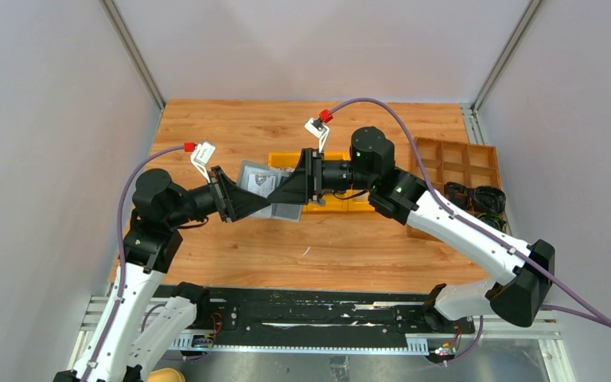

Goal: Take the credit cards out of the card holder
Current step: Remove the credit card from the card holder.

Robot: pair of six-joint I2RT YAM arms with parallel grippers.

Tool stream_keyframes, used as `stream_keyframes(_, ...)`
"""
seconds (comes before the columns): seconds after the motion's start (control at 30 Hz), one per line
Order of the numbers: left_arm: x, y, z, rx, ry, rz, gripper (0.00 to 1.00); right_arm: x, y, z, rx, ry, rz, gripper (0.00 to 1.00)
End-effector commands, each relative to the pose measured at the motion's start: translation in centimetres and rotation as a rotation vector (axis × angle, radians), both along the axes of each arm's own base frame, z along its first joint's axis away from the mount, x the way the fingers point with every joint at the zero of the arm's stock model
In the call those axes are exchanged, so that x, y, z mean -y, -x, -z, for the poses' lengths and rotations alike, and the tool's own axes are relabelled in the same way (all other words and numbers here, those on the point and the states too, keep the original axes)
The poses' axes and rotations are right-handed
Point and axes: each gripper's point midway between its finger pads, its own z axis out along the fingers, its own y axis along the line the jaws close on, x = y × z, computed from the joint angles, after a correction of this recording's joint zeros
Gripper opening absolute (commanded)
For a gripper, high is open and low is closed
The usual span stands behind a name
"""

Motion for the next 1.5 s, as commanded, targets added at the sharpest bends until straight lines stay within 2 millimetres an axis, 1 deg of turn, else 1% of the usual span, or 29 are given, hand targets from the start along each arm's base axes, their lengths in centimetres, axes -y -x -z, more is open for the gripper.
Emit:
stream_keyframes(0.0,0.6,3.0,-3.0,0.105,0.061,0.150,0.00,-0.8,-1.9,0.4,-0.030,-0.011,0.063,0.58)
stream_keyframes(0.07,0.7,3.3,-3.2,0.114,0.064,0.165,0.01,-1.1,-2.1,-0.1,-0.031,-0.019,0.065,0.56)
stream_keyframes(0.17,0.7,3.8,-3.4,0.116,0.071,0.187,0.09,-1.6,-2.5,-0.5,-0.031,-0.026,0.063,0.52)
stream_keyframes(0.23,0.8,3.9,-3.4,0.116,0.073,0.197,0.15,-1.8,-2.6,-0.6,-0.036,-0.030,0.056,0.47)
stream_keyframes(0.3,0.8,4.1,-3.6,0.119,0.077,0.209,0.17,-2.0,-2.6,-0.6,-0.044,-0.030,0.051,0.43)
stream_keyframes(0.4,0.8,4.7,-3.7,0.111,0.090,0.237,0.19,-2.2,-2.8,-0.2,-0.056,-0.022,0.054,0.39)
stream_keyframes(0.5,0.9,5.5,-4.3,0.113,0.113,0.272,0.28,-2.3,-2.8,0.2,-0.064,-0.013,0.052,0.34)
stream_keyframes(0.6,0.8,6.3,-4.6,0.112,0.123,0.306,0.37,-2.3,-2.8,0.7,-0.070,-0.001,0.051,0.26)
stream_keyframes(0.73,0.8,6.6,-4.8,0.123,0.126,0.311,0.43,-2.3,-2.9,1.3,-0.079,0.015,0.053,0.16)
stream_keyframes(0.83,0.8,6.5,-4.8,0.113,0.134,0.311,0.43,-2.2,-2.8,1.5,-0.081,0.019,0.047,0.11)
stream_keyframes(1.03,0.9,6.5,-5.3,0.105,0.151,0.320,0.40,-1.1,-2.7,1.7,-0.074,0.008,0.057,0.00)
stream_keyframes(1.13,0.9,6.3,-5.6,0.097,0.164,0.311,0.39,-0.4,-2.6,1.9,-0.077,-0.003,0.063,0.00)
stream_keyframes(1.27,1.0,5.5,-5.9,0.074,0.182,0.276,0.31,0.6,-2.4,2.1,-0.071,-0.015,0.070,0.00)
stream_keyframes(1.47,0.9,5.1,-6.5,0.076,0.194,0.246,0.26,2.0,-2.3,2.5,-0.072,-0.019,0.094,0.00)
